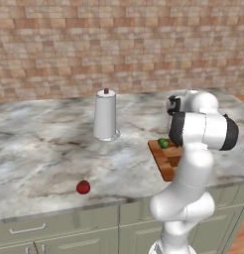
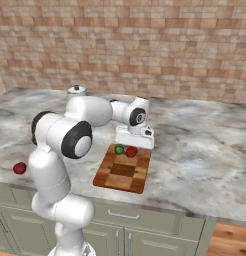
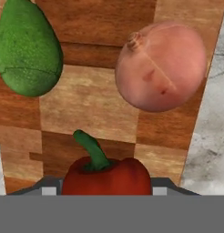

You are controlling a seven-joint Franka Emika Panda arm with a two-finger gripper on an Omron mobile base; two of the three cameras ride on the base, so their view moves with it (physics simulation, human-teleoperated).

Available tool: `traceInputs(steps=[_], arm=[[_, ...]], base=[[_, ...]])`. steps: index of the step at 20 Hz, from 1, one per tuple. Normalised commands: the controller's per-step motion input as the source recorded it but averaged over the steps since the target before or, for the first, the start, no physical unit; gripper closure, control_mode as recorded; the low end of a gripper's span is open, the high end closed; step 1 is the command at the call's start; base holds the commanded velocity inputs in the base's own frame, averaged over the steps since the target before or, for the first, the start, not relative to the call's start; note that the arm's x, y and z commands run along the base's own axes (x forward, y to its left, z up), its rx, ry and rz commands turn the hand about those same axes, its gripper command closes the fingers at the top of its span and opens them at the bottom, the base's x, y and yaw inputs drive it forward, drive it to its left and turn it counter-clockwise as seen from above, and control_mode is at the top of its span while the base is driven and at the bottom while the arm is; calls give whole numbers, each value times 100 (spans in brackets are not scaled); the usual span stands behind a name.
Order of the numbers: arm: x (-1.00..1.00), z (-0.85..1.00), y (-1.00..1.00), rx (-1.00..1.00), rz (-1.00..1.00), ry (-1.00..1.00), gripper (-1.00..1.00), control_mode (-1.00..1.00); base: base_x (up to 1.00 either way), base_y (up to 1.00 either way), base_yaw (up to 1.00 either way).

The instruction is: Place the avocado, onion, tomato, and bell pepper on the cutting board.

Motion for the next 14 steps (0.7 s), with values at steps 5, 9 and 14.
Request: traceInputs(steps=[5, 9, 14], arm=[[-32, -15, 15, 0, 0, -11, 100, -100], [-15, -33, 0, 0, 0, -12, 100, -100], [0, -24, 0, 0, 0, -10, 100, -100]], base=[[0, 0, 0], [0, 0, 0], [0, 0, 0]])
